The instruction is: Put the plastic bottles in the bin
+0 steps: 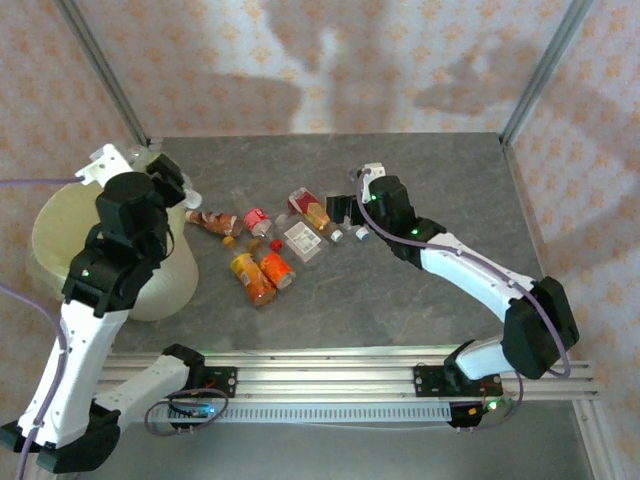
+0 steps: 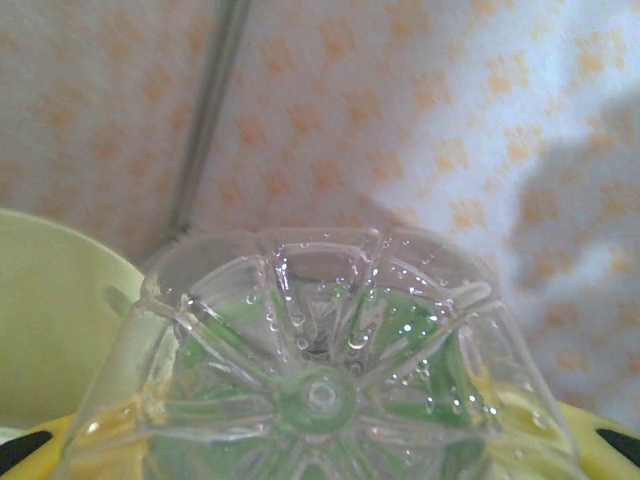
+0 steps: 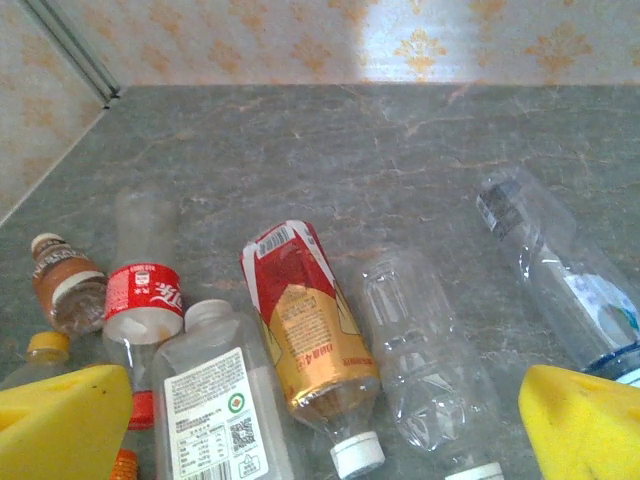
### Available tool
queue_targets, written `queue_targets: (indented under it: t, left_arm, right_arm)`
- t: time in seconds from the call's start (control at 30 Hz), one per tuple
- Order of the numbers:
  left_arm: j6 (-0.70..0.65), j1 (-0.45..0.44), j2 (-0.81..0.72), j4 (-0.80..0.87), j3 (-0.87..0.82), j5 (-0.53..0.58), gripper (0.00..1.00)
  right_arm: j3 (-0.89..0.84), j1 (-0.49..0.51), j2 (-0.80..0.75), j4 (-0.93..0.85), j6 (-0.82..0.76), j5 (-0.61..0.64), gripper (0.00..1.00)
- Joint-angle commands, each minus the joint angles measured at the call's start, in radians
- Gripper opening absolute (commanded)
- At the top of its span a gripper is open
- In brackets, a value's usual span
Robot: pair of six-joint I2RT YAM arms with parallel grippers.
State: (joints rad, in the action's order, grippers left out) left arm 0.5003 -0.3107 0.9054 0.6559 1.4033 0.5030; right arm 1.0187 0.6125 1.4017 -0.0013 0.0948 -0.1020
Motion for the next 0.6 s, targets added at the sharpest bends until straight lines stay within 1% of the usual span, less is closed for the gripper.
queue_targets:
  t: [0.0, 0.07, 0.13, 0.17, 0.2, 0.23, 0.3, 0.4, 0.47, 0.57]
  left_arm:
    - [-0.11, 0.044, 0.004, 0.062, 0.068, 0.121, 0.51]
    - [-0.142, 0.068, 0.024, 0.099, 0.12, 0.166, 0.51]
    - [-0.172, 0.081, 0.036, 0.129, 0.149, 0.264, 0.51]
    - [-0.177, 0.092, 0.036, 0.142, 0.152, 0.324, 0.51]
    - [-0.17, 0.109, 0.035, 0.157, 0.151, 0.359, 0.51]
    - [-0.161, 0.143, 0.029, 0.165, 0.142, 0.363, 0.51]
    - [-0.131, 0.234, 0.014, 0.193, 0.121, 0.294, 0.51]
    - [-0.088, 0.392, 0.006, 0.257, 0.098, 0.138, 0.51]
    - [-0.074, 0.522, 0.017, 0.302, 0.084, -0.016, 0.5]
    - [-0.061, 0.71, 0.044, 0.346, 0.06, -0.312, 0.49]
  right_arm:
    - [0.057, -0.003, 0.007, -0.02, 0.013, 0.037, 0.99]
    - [0.065, -0.003, 0.014, -0.028, 0.012, 0.036, 0.99]
    - [0.071, -0.004, 0.017, -0.036, 0.014, 0.035, 0.99]
    - [0.073, -0.005, 0.02, -0.039, 0.015, 0.036, 0.99]
    - [0.073, -0.004, 0.019, -0.04, 0.017, 0.037, 0.99]
    - [0.073, -0.005, 0.02, -0.04, 0.017, 0.036, 0.99]
    - [0.075, -0.005, 0.02, -0.039, 0.017, 0.035, 0.99]
    - [0.076, -0.006, 0.02, -0.041, 0.013, 0.032, 0.99]
    - [0.078, -0.006, 0.02, -0.042, 0.008, 0.029, 0.99]
    - [0.08, -0.008, 0.019, -0.049, 0.003, 0.025, 0.99]
